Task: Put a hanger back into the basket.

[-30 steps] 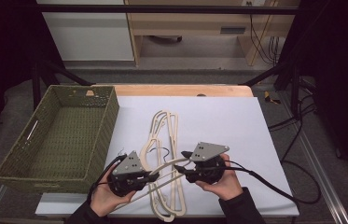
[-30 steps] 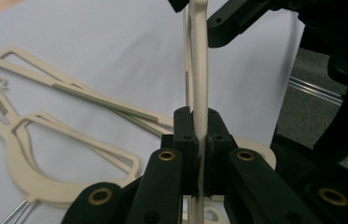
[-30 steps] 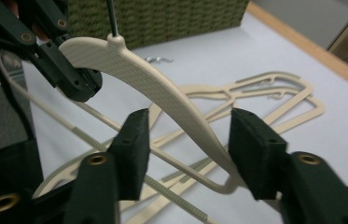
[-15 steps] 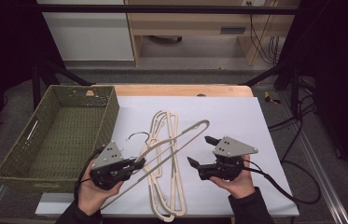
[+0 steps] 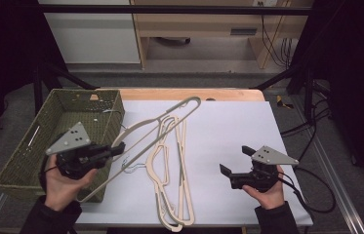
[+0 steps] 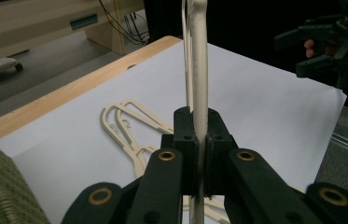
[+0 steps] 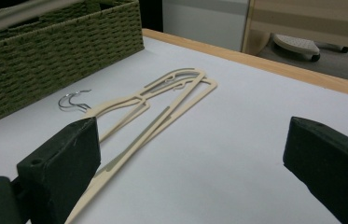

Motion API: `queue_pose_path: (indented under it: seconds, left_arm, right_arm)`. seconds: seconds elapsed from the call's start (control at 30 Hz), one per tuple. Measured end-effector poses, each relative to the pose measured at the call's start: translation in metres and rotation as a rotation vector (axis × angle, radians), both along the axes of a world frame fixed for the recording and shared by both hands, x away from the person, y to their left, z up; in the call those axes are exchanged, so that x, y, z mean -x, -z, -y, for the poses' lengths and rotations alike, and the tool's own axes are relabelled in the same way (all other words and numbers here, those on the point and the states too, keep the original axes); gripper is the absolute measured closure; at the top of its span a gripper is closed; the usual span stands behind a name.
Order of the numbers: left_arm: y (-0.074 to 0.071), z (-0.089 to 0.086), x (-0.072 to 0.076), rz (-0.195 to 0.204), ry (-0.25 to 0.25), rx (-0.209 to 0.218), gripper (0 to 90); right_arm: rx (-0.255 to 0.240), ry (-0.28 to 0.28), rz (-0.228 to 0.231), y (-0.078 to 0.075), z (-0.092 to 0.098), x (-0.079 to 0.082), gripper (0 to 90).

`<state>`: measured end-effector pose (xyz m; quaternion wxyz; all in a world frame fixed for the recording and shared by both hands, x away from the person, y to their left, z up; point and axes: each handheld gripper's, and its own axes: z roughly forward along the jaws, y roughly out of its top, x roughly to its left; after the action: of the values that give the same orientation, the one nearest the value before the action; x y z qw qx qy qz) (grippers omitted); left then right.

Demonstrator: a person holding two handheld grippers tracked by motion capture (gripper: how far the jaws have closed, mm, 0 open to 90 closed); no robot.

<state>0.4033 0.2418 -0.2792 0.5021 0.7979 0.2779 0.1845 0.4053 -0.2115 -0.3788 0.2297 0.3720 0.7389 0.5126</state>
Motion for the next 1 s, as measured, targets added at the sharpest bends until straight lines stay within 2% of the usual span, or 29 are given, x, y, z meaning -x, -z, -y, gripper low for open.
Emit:
queue_pose_path:
  seconds: [0.23,0.27,0.33,0.53,0.57,0.6,0.7,0.8,1.0]
  left_arm:
    - [-0.015,-0.035,-0.017,0.01,-0.062,-0.02,86.3]
    - [-0.017,-0.047,-0.026,0.003,-0.091,-0.036,86.3]
    - [-0.017,-0.052,-0.029,0.003,-0.105,-0.042,86.4]
    - [-0.013,-0.081,-0.052,-0.007,-0.18,-0.094,86.3]
    - [-0.013,-0.081,-0.052,-0.007,-0.18,-0.094,86.3]
    - [-0.011,-0.09,-0.058,-0.008,-0.198,-0.108,86.4]
    - [-0.008,-0.106,-0.065,-0.015,-0.201,-0.098,86.3]
    - [-0.005,-0.122,-0.072,-0.017,-0.207,-0.105,86.3]
    - [0.001,-0.148,-0.079,-0.021,-0.247,-0.158,86.3]
  right_arm:
    - [-0.027,0.031,-0.005,0.008,0.02,0.005,4.6]
    - [-0.035,0.039,-0.013,0.008,0.021,0.005,4.6]
    - [-0.026,0.05,-0.011,0.01,0.024,0.005,4.6]
    - [-0.015,0.047,-0.015,0.012,0.025,0.003,4.6]
    - [-0.013,0.051,-0.016,0.013,0.025,0.003,4.6]
    - [-0.015,0.053,-0.017,0.013,0.024,0.003,4.6]
    - [-0.009,0.051,-0.024,0.014,0.024,0.002,4.6]
    - [-0.01,0.051,-0.032,0.015,0.024,0.002,4.6]
    - [0.003,0.047,-0.033,0.016,0.024,0.001,4.7]
